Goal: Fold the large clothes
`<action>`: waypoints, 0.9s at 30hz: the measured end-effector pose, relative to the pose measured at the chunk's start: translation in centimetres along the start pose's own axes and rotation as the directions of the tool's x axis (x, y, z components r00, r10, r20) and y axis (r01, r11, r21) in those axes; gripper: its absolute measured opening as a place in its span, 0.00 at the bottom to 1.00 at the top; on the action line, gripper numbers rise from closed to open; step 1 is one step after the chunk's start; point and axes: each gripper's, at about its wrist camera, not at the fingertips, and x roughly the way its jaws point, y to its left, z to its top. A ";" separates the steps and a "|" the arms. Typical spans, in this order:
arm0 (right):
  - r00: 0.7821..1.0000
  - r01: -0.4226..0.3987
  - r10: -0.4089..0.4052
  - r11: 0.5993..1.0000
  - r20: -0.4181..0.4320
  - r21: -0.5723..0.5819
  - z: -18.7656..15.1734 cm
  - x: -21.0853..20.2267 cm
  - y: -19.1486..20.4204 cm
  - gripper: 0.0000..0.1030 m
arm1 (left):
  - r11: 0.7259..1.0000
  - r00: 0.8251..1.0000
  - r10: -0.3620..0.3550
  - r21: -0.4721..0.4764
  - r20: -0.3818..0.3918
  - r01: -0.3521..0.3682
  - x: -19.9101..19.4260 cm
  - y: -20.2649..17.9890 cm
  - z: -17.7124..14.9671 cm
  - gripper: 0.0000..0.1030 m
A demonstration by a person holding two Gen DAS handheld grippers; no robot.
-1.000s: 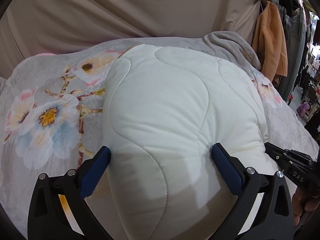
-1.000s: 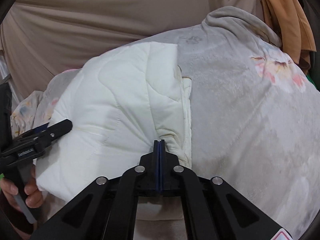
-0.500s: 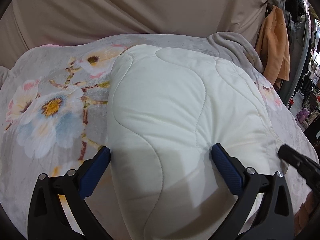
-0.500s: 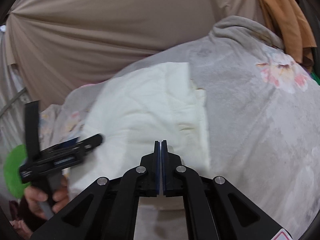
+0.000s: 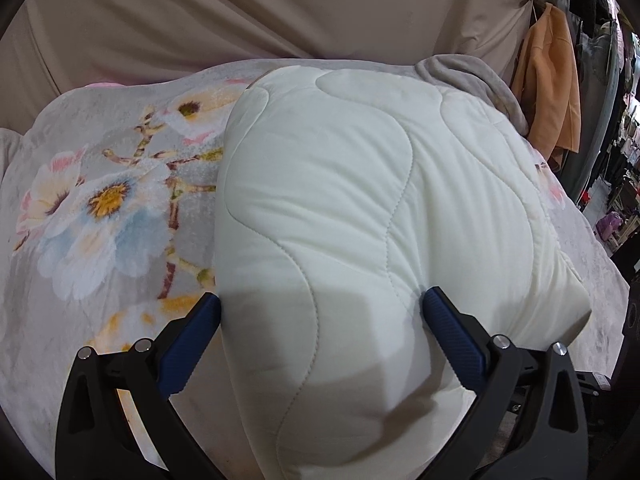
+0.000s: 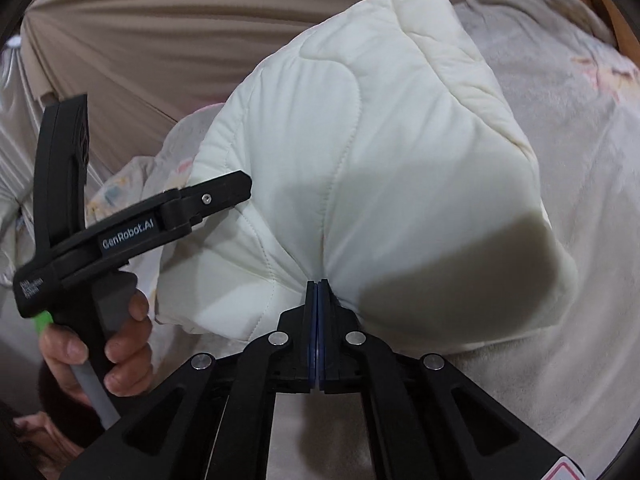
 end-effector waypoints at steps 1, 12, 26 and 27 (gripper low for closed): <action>1.000 0.000 0.000 1.000 0.010 -0.002 0.3 -0.7 0.2 0.00 | 1.000 1.000 -0.006 -0.005 0.001 0.006 -0.3 0.0 0.1 0.96; 0.973 0.150 -0.176 0.974 0.149 0.168 6.2 -5.6 -4.5 0.59 | 0.992 0.995 -0.092 -0.083 0.035 0.095 -3.6 1.9 1.7 0.95; 0.999 -0.045 0.043 0.950 0.012 0.309 3.8 0.6 -9.3 0.76 | 0.984 0.992 -0.114 -0.142 -0.056 0.106 1.1 2.1 1.0 0.96; 0.999 -0.046 0.043 0.952 0.016 0.304 4.0 0.9 -9.3 0.76 | 0.987 0.994 -0.097 -0.133 -0.049 0.090 1.2 1.8 1.0 0.96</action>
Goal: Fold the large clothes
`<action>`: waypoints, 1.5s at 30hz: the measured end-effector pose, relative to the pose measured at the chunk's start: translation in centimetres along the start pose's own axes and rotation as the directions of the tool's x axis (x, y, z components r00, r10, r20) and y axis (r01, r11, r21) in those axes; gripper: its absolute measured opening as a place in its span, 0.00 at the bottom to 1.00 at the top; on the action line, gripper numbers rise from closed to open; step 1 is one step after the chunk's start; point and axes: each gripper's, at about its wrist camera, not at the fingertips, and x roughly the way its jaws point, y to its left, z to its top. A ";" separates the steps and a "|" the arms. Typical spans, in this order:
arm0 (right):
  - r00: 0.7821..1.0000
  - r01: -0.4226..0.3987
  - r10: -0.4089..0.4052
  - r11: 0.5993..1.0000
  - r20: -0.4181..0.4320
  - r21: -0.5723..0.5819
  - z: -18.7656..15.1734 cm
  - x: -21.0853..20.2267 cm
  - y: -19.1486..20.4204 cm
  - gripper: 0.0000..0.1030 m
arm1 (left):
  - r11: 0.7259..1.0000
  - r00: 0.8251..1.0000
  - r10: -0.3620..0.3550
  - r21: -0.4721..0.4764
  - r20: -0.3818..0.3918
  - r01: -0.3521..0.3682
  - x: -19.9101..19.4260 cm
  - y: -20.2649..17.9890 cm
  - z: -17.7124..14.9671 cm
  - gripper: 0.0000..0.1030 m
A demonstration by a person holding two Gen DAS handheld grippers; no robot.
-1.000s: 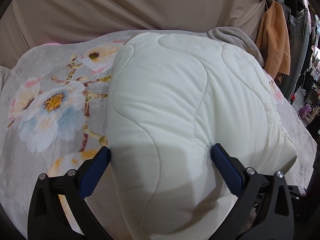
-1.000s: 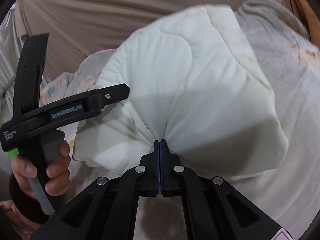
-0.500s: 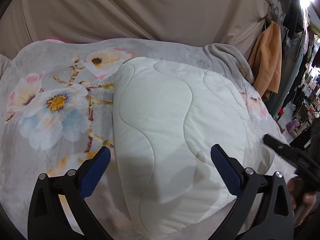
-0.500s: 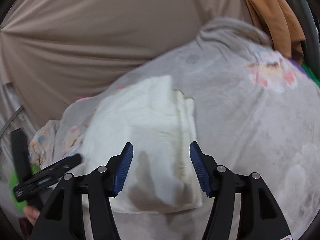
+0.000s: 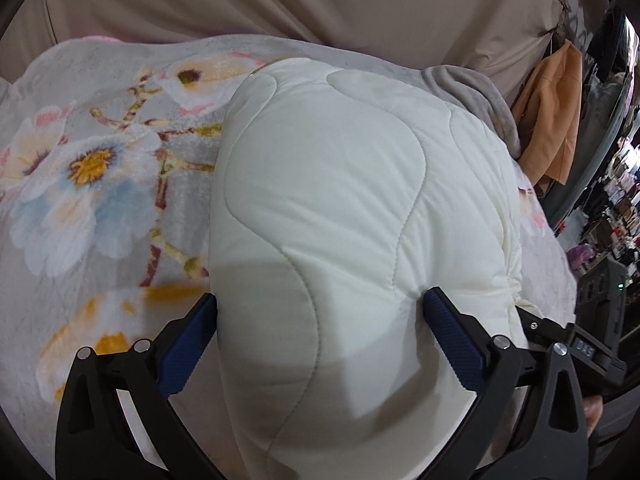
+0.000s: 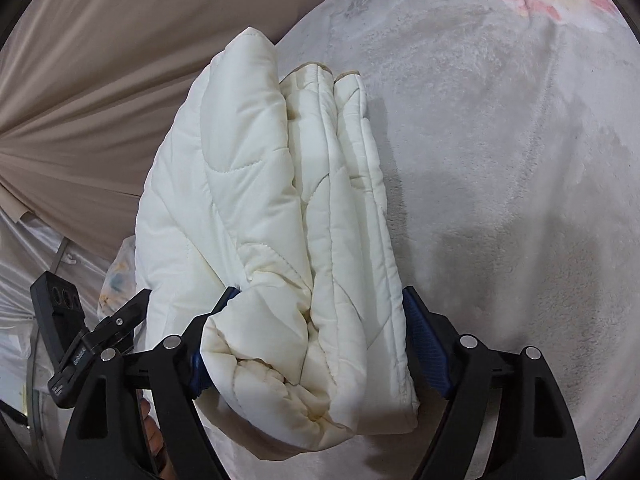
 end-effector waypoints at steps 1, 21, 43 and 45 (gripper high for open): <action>1.000 -0.003 0.003 1.000 0.003 -0.004 -0.1 0.1 0.1 0.77 | 1.000 1.000 0.011 0.005 0.007 -0.011 0.1 -0.2 0.0 0.96; 0.995 -0.100 0.100 0.995 -0.008 -0.023 0.7 1.0 1.1 0.54 | 0.999 0.998 -0.047 -0.003 0.031 0.047 0.3 0.3 0.3 0.92; 0.852 -0.089 0.335 0.850 0.403 -0.518 3.8 -10.3 25.1 0.38 | 0.973 0.810 -0.208 0.203 0.548 0.112 -21.7 4.9 9.6 0.63; 0.848 -0.125 0.368 0.839 0.383 -0.529 4.8 -8.1 27.0 0.38 | 0.977 0.795 -0.182 0.195 0.579 0.082 -21.9 7.4 10.9 0.63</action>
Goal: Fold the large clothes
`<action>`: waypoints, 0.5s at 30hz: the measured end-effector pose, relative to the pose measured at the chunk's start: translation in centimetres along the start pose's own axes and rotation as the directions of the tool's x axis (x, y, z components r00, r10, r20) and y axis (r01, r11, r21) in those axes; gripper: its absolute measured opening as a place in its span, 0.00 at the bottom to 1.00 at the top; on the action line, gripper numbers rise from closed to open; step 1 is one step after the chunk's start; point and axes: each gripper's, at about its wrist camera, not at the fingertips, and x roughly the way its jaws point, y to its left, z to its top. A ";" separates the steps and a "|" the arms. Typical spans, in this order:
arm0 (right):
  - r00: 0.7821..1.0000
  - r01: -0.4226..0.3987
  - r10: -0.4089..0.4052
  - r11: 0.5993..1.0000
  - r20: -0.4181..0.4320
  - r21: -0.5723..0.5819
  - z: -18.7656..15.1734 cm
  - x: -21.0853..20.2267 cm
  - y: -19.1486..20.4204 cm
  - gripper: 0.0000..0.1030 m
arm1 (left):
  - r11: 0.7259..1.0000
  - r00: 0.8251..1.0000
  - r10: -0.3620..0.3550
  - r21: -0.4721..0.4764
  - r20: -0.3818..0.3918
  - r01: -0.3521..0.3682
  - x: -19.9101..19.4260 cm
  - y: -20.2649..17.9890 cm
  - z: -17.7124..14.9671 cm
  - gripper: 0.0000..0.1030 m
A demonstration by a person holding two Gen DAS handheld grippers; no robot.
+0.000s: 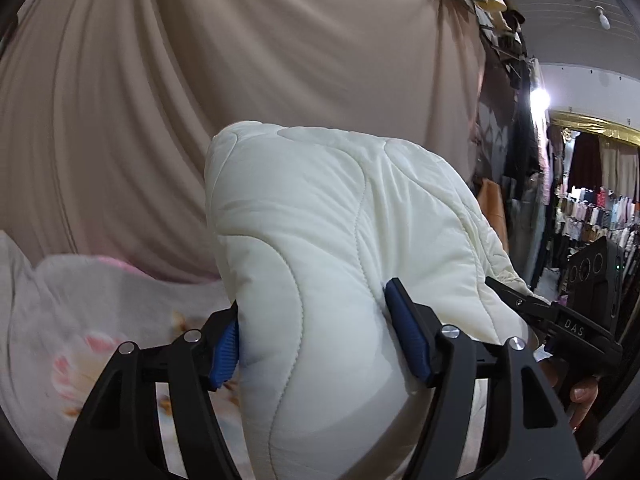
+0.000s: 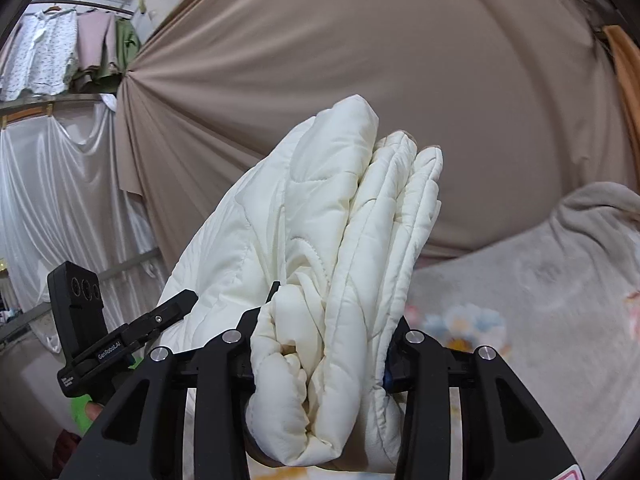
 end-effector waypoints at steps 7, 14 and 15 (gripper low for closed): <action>0.989 -0.021 0.036 0.995 -0.144 0.100 -5.6 14.4 -2.3 0.41 | 0.988 0.984 0.152 -0.002 -0.096 -0.152 6.7 10.6 -3.6 0.66; 0.913 0.173 -0.072 0.960 -0.401 0.221 -18.3 23.5 -9.8 0.56 | 0.969 0.911 0.229 -0.010 -0.344 -0.247 14.7 18.1 -16.7 0.82; 0.909 0.161 -0.040 0.952 -0.414 0.261 -18.2 23.3 -10.4 0.57 | 0.974 0.919 0.211 -0.010 -0.333 -0.228 14.3 18.1 -17.0 0.83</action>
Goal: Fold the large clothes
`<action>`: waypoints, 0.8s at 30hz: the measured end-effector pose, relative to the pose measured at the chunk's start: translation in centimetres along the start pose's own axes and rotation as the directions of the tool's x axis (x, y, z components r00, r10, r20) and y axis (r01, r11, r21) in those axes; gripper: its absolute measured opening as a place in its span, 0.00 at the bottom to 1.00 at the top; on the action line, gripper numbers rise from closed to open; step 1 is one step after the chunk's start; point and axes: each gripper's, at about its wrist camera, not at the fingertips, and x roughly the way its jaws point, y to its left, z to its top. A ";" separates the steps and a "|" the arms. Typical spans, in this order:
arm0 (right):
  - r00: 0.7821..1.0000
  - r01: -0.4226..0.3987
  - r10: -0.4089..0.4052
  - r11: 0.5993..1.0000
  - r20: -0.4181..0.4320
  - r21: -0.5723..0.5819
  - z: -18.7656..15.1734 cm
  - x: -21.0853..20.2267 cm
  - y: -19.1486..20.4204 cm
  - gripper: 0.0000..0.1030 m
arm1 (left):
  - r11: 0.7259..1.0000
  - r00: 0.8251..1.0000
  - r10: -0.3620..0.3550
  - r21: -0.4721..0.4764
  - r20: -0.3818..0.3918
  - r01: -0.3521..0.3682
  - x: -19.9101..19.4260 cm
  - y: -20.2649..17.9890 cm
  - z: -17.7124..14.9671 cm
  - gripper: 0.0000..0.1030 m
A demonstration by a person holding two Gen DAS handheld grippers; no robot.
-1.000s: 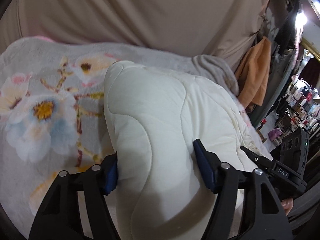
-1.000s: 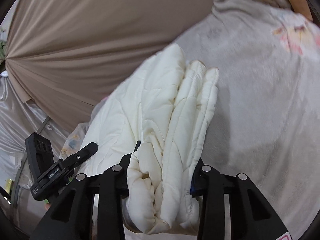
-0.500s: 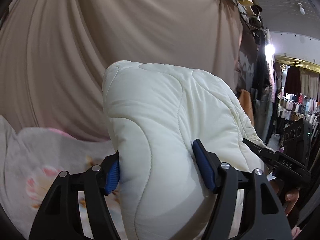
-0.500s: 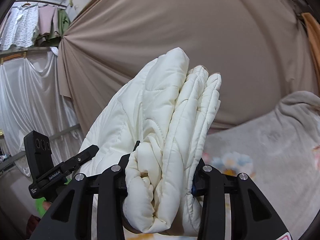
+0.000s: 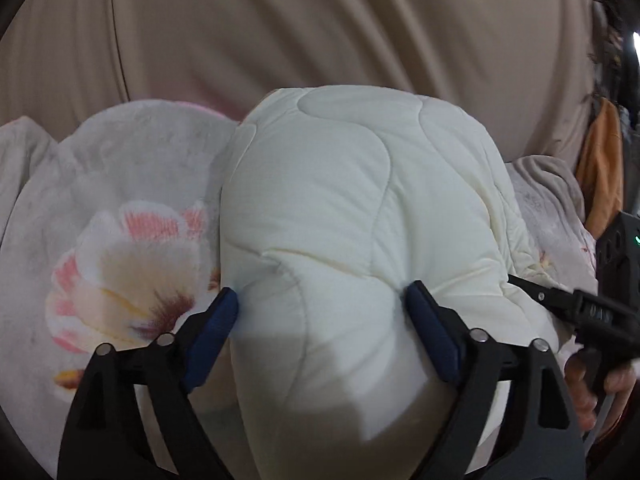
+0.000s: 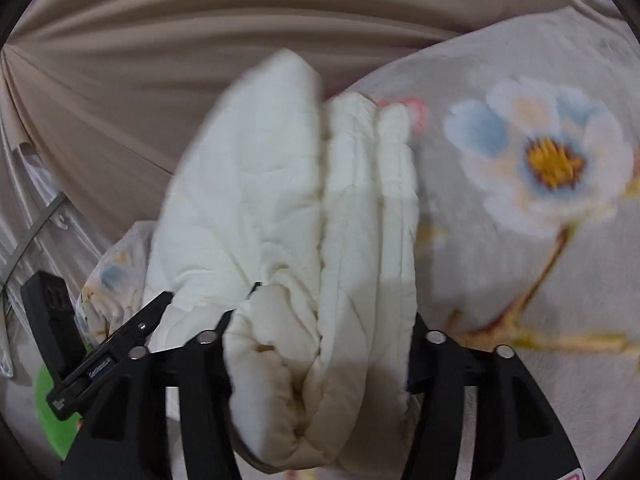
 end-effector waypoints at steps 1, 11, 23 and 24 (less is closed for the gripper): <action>1.000 -0.014 0.014 1.000 -0.014 0.015 0.4 -0.2 -0.2 0.57 | 1.000 1.000 -0.005 -0.011 -0.005 0.005 -0.2 0.1 0.1 0.85; 0.992 0.091 -0.087 0.995 0.088 -0.043 1.2 -8.0 1.8 0.52 | 0.985 0.985 0.172 -0.026 0.019 -0.171 -6.0 -0.6 2.0 0.92; 0.952 0.288 -0.306 0.891 0.002 -0.351 -3.1 -4.6 5.4 0.00 | 0.954 0.947 0.300 0.011 -0.115 -0.301 -4.7 -4.9 -1.1 0.95; 0.951 0.284 -0.309 0.896 -0.019 -0.342 -3.4 -4.2 4.7 0.00 | 0.955 0.946 0.294 -0.003 -0.134 -0.297 -4.2 -4.6 -1.8 0.95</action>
